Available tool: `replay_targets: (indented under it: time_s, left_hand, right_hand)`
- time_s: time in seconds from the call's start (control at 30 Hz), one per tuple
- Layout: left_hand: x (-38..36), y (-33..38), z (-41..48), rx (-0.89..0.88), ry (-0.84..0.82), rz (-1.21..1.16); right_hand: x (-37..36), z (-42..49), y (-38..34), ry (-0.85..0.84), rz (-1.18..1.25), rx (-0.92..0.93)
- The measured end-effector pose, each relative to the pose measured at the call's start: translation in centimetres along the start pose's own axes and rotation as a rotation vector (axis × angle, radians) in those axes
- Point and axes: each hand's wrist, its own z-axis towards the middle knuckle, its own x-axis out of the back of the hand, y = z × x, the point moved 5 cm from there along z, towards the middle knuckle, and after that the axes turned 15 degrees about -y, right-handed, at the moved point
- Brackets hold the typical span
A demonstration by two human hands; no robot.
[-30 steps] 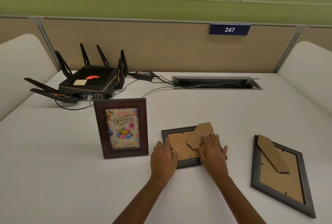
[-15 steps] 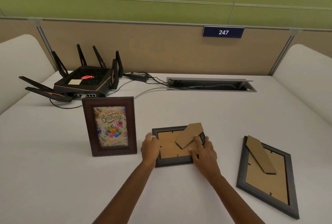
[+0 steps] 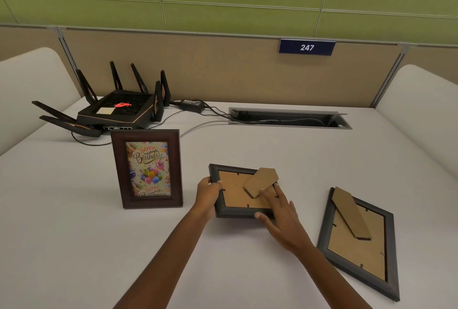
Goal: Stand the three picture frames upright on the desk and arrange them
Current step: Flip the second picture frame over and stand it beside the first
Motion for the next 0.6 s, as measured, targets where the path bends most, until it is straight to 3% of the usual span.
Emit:
replay_targets:
  time_s: [0.1,0.23,0.43,0.6]
  left_hand:
    - [-1.2,1.2,-0.7,-0.003,-0.073,-0.04]
    - [-3.0,3.7,-1.8,-0.062,-0.123,-0.045]
    - [-5.0,7.2,-2.9,-0.302,-0.157,0.114]
    - [-3.5,5.3,-2.3,-0.297,-0.015,0.463]
  right_hand:
    - [0.3,-0.3,0.0,0.035,-0.092,0.017]
    - [2.3,-0.8,-0.7,0.261,0.014,0.058]
    - [4.8,-1.4,-1.8,0.458,0.371,0.16]
    - [6.1,-0.9,-1.2,0.454,0.717,0.126]
